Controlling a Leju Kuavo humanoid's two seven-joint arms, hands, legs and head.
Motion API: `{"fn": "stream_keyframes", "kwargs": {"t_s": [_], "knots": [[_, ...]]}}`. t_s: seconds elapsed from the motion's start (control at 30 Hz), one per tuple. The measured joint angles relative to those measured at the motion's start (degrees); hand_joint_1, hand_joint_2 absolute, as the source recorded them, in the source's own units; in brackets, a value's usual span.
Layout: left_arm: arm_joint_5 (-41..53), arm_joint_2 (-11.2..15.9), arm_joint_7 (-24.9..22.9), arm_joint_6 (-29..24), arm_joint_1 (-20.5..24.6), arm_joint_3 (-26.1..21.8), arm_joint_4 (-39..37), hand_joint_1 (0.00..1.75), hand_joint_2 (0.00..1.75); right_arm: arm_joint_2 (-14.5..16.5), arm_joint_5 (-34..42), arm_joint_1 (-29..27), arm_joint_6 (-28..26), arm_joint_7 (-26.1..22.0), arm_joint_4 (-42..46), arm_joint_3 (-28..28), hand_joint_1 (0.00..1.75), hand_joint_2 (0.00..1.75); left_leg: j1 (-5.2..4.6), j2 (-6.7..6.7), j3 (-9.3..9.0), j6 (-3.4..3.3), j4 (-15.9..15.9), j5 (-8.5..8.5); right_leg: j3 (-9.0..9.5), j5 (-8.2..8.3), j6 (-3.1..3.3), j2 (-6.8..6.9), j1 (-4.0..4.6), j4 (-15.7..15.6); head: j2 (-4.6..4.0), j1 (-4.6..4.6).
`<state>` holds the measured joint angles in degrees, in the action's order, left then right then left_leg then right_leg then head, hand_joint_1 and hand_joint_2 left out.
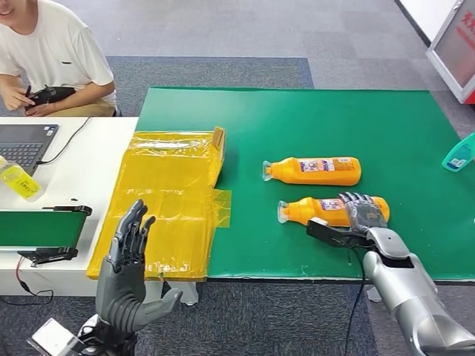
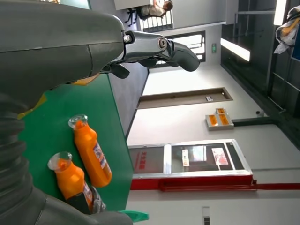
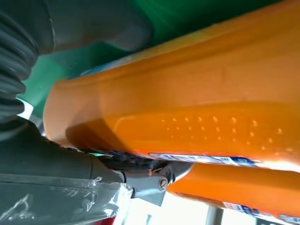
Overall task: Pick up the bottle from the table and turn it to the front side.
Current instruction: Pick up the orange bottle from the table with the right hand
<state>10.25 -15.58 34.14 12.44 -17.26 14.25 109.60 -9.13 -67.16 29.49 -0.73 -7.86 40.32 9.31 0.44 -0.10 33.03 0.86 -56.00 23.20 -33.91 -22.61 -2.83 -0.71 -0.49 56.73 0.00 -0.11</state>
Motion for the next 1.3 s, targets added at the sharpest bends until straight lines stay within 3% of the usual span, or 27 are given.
{"fn": "stream_keyframes", "kwargs": {"t_s": [0.27,0.37,0.5,0.6,0.77,0.9,1.03,1.17,1.3], "knots": [[-0.4,0.6,0.4,-0.1,-0.8,0.0,0.0,0.0,1.75,0.0,1.7,1.4,2.7,-2.4,0.2,4.4,1.75,1.75,0.02,0.0,-0.02,0.08,0.0,0.04,-0.03,-0.06,0.07,-0.01,0.05,0.0,0.0,-0.01],[-0.4,0.8,0.5,-0.1,-1.0,0.0,0.0,0.0,1.75,-0.2,5.8,1.2,3.2,-4.6,1.2,5.5,1.75,1.75,0.06,0.01,-0.04,0.13,0.0,0.1,-0.03,-0.1,0.1,-0.03,0.1,0.0,0.0,-0.01],[-0.9,1.1,1.0,-0.3,-1.2,0.0,0.0,0.0,1.75,-0.7,17.8,-1.4,4.4,-10.3,5.7,5.7,1.75,1.75,0.08,0.02,-0.08,0.13,0.0,0.16,0.0,-0.16,0.11,-0.04,0.14,0.0,0.0,-0.01],[-2.4,1.2,1.1,0.1,-1.5,0.0,0.0,0.0,1.75,-0.2,33.3,-6.5,7.8,-15.0,13.6,4.2,1.75,1.75,0.09,0.01,-0.04,0.12,0.0,0.19,0.04,-0.2,0.11,-0.02,0.15,0.0,0.0,-0.01],[-0.1,1.2,1.3,-1.0,-2.2,0.2,0.5,0.0,1.75,5.2,49.4,-16.5,10.5,-12.8,26.7,-0.2,1.75,1.75,0.13,-0.03,0.2,0.13,0.0,0.17,-0.17,-0.27,0.14,0.03,0.17,0.0,0.0,-0.01],[2.7,1.2,1.4,-3.2,-2.8,1.1,1.4,0.0,1.75,10.8,56.7,-22.2,13.1,-13.1,33.9,-3.6,1.75,1.75,0.15,-0.08,0.46,0.13,0.0,0.13,-0.38,-0.3,0.13,0.1,0.17,0.0,0.0,0.0],[5.3,1.0,0.7,-5.5,-2.9,1.4,2.3,0.0,1.75,14.7,51.8,-26.1,9.7,-14.1,39.3,-4.5,1.75,1.75,0.12,-0.07,0.56,0.11,0.0,0.19,-0.46,-0.35,0.13,0.1,0.14,0.0,0.0,-0.01],[10.7,0.4,0.1,-8.1,-2.8,2.2,4.4,0.0,1.75,18.3,28.7,-28.8,-3.3,-13.8,45.0,-3.3,1.75,1.75,0.11,-0.07,0.65,0.1,0.0,0.2,-0.58,-0.38,0.09,0.1,0.13,0.0,0.0,0.0],[11.8,1.1,-1.1,-10.6,-2.4,4.2,5.3,0.0,1.75,20.4,20.9,-30.9,-8.6,-15.4,48.4,-0.2,1.75,1.75,0.11,-0.07,0.66,0.11,0.0,0.21,-0.61,-0.42,0.11,0.1,0.15,0.0,0.0,-0.01]]}}
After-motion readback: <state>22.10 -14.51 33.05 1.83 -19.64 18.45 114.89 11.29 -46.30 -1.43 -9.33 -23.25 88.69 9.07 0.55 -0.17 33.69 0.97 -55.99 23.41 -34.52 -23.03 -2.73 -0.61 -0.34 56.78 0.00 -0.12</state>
